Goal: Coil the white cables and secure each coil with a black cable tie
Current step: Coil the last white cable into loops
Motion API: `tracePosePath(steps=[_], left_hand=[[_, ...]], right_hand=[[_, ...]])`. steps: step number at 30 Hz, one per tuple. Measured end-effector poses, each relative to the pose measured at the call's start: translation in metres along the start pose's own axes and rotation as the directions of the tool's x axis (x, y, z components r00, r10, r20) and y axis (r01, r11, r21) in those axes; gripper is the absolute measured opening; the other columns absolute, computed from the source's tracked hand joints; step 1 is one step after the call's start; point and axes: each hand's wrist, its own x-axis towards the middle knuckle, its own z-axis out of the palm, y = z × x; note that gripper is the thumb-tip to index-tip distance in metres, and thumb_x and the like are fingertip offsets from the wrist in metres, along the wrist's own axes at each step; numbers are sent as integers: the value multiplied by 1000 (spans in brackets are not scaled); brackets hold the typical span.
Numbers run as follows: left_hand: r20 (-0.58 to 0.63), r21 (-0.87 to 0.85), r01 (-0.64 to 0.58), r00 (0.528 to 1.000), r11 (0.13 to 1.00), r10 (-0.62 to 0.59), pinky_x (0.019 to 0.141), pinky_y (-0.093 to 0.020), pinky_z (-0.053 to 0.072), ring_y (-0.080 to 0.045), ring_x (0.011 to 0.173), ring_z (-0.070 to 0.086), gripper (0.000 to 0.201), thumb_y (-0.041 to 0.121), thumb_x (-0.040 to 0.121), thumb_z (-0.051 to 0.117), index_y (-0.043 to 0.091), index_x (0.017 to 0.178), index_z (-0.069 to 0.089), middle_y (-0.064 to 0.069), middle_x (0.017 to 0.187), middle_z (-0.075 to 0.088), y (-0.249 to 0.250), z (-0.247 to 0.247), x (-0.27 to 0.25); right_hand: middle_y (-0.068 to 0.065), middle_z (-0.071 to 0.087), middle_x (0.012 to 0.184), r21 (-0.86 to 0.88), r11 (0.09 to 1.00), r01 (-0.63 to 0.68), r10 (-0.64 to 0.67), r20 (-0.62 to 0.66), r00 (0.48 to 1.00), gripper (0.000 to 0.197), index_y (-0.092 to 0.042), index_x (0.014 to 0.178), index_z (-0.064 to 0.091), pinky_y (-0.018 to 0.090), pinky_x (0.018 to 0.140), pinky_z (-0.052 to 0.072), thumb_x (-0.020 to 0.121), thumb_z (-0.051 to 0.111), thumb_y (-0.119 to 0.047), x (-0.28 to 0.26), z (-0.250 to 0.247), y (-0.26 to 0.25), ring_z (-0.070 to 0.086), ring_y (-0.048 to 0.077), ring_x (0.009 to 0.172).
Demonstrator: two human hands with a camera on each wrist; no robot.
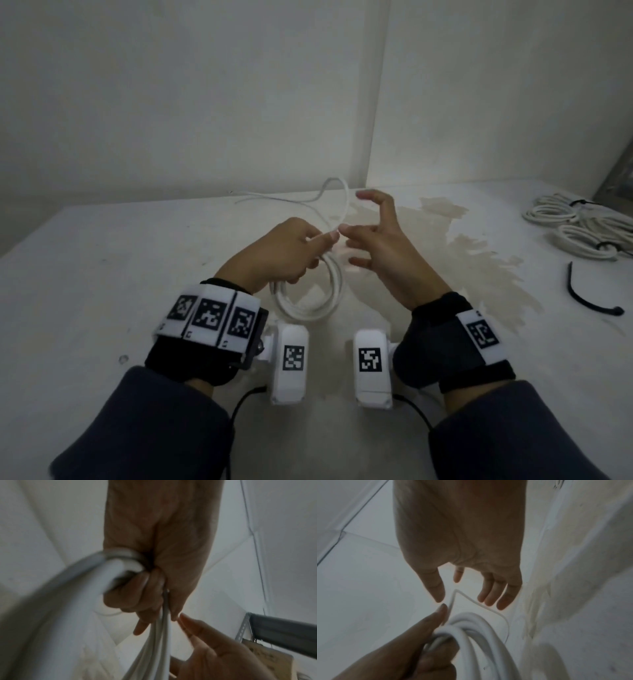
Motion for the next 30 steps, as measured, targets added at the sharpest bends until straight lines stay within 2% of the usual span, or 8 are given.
tracePosePath(steps=[3, 6, 11, 14, 18, 21, 24, 30], left_hand=[[32, 249, -36, 999, 968, 29, 43, -17, 37, -12, 49, 49, 47, 44, 97, 44, 3, 86, 65, -7, 71, 61, 3, 5, 0], [8, 354, -89, 996, 931, 92, 56, -23, 44, -20, 63, 59, 52, 42, 98, 44, -5, 96, 67, -18, 82, 67, 3, 3, 1], [-65, 180, -154, 984, 972, 168, 56, -17, 42, -10, 81, 67, 41, 44, 92, 52, 12, 113, 67, 7, 81, 67, 8, -11, -4], [-129, 119, -237, 959, 964, 252, 79, -34, 54, 5, 48, 54, 35, 38, 93, 54, 10, 104, 72, 15, 52, 59, 11, -16, -6], [-247, 134, -327, 903, 935, 351, 78, -44, 54, -17, 65, 62, 33, 37, 94, 55, 9, 95, 74, -6, 73, 69, 12, -18, -5], [-343, 104, -367, 859, 924, 380, 62, -30, 46, -17, 65, 62, 31, 34, 94, 56, 9, 89, 74, 1, 66, 66, 14, -17, -3], [-402, 85, -393, 827, 916, 392, 57, -25, 44, 2, 49, 50, 28, 32, 95, 57, 11, 86, 74, 18, 50, 57, 15, -14, -2], [-500, -33, -426, 791, 904, 354, 64, -33, 50, 3, 40, 47, 34, 29, 96, 54, 4, 84, 73, 19, 42, 53, 18, -9, -2]], right_hand=[[3, 31, 134, -198, 979, 39, -48, -36, 998, 43, -56, 116, 51, 33, 107, 31, 89, 62, -26, 1, -1, 0, 31, 19, 129], [-4, 19, 143, -307, 952, 7, -41, -107, 993, 14, -51, 90, 61, 36, 115, 23, 83, 67, -41, 3, -1, 5, 20, 12, 138], [-12, 39, 137, -396, 899, 188, -257, -130, 958, 20, -28, 72, 64, 48, 116, 19, 80, 70, -45, 6, -12, 10, 26, 6, 139], [-10, 67, 108, -381, 870, 311, -380, -119, 917, 27, -25, 66, 61, 46, 115, 24, 78, 68, -48, 6, -10, 5, 48, 4, 123], [-2, 71, 65, -268, 891, 367, -418, -164, 893, 38, -15, 60, 54, 43, 75, 54, 80, 72, -42, 6, -4, 2, 71, 23, 75], [18, 71, 85, -99, 932, 349, -359, -123, 925, 37, -10, 62, 49, 51, 75, 57, 87, 68, -30, 7, 0, 0, 69, 35, 84], [10, 69, 113, 93, 947, 306, -303, -46, 952, 30, -5, 69, 46, 41, 80, 58, 94, 59, -18, 4, 4, -4, 69, 22, 98], [37, 56, 82, 233, 932, 276, -268, -66, 961, 29, -12, 72, 47, 47, 69, 46, 92, 62, -26, 4, 8, -2, 56, 37, 73]])
